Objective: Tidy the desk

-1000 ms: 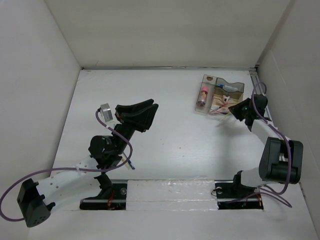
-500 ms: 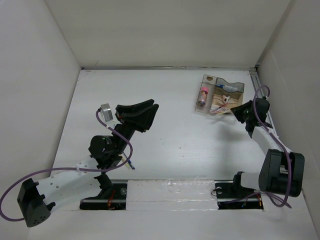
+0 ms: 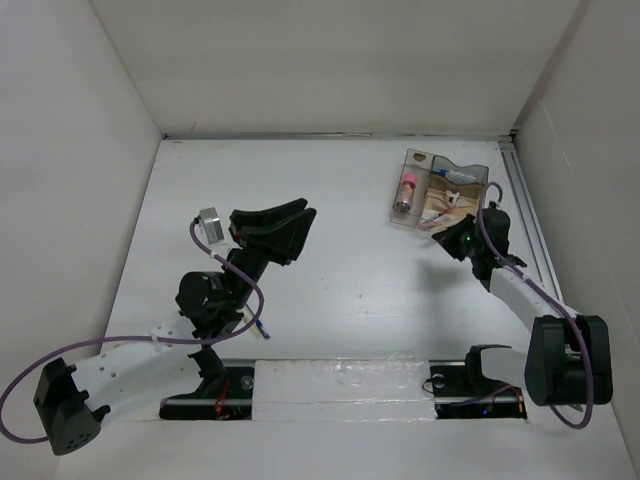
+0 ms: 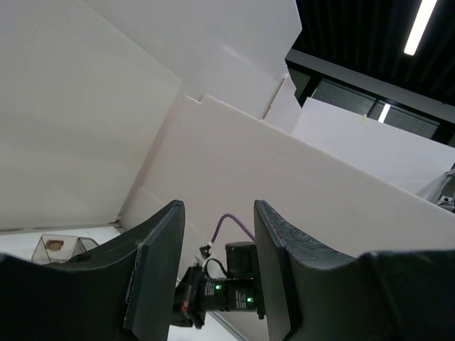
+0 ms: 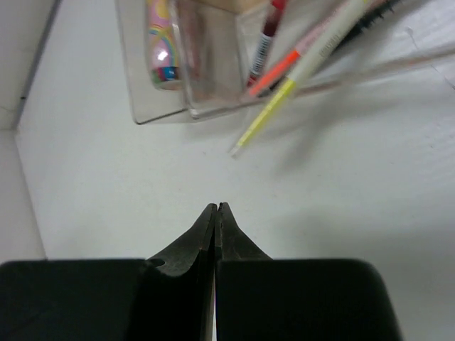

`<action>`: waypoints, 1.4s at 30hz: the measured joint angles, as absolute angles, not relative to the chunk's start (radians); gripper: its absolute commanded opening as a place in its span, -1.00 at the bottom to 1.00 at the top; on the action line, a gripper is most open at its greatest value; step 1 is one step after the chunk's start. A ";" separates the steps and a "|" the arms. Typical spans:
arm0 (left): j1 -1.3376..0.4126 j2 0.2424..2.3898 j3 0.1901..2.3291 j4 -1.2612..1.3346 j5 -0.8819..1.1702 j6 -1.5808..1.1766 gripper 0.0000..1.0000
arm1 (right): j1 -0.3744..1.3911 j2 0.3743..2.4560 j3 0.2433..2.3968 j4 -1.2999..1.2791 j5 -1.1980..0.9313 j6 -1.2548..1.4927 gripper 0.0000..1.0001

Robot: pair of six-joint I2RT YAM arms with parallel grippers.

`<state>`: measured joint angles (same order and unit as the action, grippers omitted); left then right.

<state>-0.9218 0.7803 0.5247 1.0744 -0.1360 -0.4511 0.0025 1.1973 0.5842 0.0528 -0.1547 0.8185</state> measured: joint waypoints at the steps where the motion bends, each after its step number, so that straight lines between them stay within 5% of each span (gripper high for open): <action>1: -0.922 0.780 0.525 1.074 -0.136 -0.451 -0.21 | 0.004 1.205 0.568 0.055 -0.157 0.819 -1.00; 22: -0.922 0.783 0.526 1.073 -0.136 -0.451 -0.21 | -0.017 1.556 0.723 0.148 -0.113 0.870 -1.00; 33: -0.922 0.798 0.528 1.072 -0.139 -0.451 -0.21 | 0.016 1.283 0.699 0.218 0.014 0.908 -1.00; 42: -0.922 0.794 0.533 1.073 -0.139 -0.451 -0.21 | 0.136 1.316 0.704 0.199 0.088 0.860 -1.00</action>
<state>-0.9218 0.7937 0.5327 1.0725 -0.1390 -0.4507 0.1364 1.3155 0.7040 0.1989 0.0875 0.8604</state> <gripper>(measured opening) 0.396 0.010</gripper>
